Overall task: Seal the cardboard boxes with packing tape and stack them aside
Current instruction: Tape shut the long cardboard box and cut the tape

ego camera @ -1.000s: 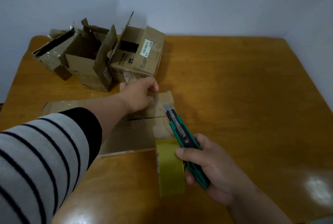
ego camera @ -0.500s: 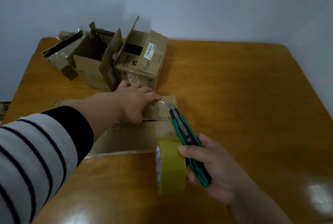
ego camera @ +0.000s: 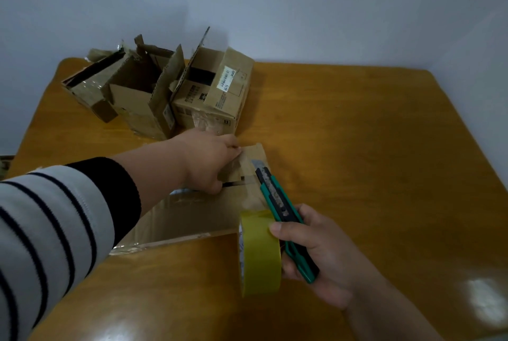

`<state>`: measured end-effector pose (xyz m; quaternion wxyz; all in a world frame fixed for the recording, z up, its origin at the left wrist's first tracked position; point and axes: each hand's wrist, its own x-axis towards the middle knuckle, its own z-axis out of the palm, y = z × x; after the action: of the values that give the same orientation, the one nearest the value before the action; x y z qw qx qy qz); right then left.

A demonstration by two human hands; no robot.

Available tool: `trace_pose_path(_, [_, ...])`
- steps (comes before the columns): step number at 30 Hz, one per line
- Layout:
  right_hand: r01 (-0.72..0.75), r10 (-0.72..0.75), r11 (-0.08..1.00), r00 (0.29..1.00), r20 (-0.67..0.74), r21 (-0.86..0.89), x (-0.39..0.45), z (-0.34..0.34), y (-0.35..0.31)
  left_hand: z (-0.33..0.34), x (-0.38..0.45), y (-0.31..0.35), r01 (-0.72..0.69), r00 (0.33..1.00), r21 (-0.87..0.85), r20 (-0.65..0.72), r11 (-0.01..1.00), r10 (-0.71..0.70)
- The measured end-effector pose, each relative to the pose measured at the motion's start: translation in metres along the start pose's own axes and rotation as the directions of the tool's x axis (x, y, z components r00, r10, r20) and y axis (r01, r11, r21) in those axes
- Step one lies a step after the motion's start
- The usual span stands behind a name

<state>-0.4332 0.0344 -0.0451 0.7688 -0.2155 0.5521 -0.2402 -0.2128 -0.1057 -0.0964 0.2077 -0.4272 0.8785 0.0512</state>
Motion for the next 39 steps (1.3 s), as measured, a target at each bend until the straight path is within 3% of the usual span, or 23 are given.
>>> trace_pose_path(11, [-0.002, 0.002, 1.000, 1.000, -0.015, -0.007, 0.003, -0.010, 0.003, 0.017, -0.017, 0.001, -0.046, 0.999, -0.190, -0.036, 0.981, 0.039])
trace_pose_path(19, [0.003, -0.003, 1.000, 1.000, -0.012, -0.005, 0.000, -0.010, 0.004, 0.025, -0.021, -0.002, 0.022, 0.999, -0.286, -0.027, 0.958, -0.031])
trace_pose_path(23, [-0.003, 0.003, 1.000, 1.000, 0.004, -0.003, -0.001, -0.008, 0.003, 0.028, -0.028, 0.005, 0.073, 0.977, -0.151, -0.187, 0.986, -0.101])
trace_pose_path(28, [0.008, -0.008, 1.000, 1.000, 0.012, 0.000, -0.004, -0.008, -0.001, 0.033, -0.042, 0.021, 0.117, 0.947, -0.279, -0.256, 0.953, -0.191])
trace_pose_path(32, [-0.004, 0.004, 1.000, 1.000, 0.009, -0.002, -0.006, -0.009, 0.001, 0.034, -0.052, 0.037, 0.199, 0.921, -0.428, -0.226, 0.882, -0.318])
trace_pose_path(35, [-0.022, 0.023, 1.000, 1.000, 0.012, -0.009, -0.006, -0.010, 0.007, 0.032, -0.059, 0.057, 0.326, 0.844, -0.503, -0.227, 0.800, -0.486])
trace_pose_path(39, [-0.040, 0.039, 0.999, 0.999, -0.015, -0.010, -0.008, -0.010, 0.015, 0.028, -0.074, 0.094, 0.397, 0.717, -0.746, -0.112, 0.535, -0.688])
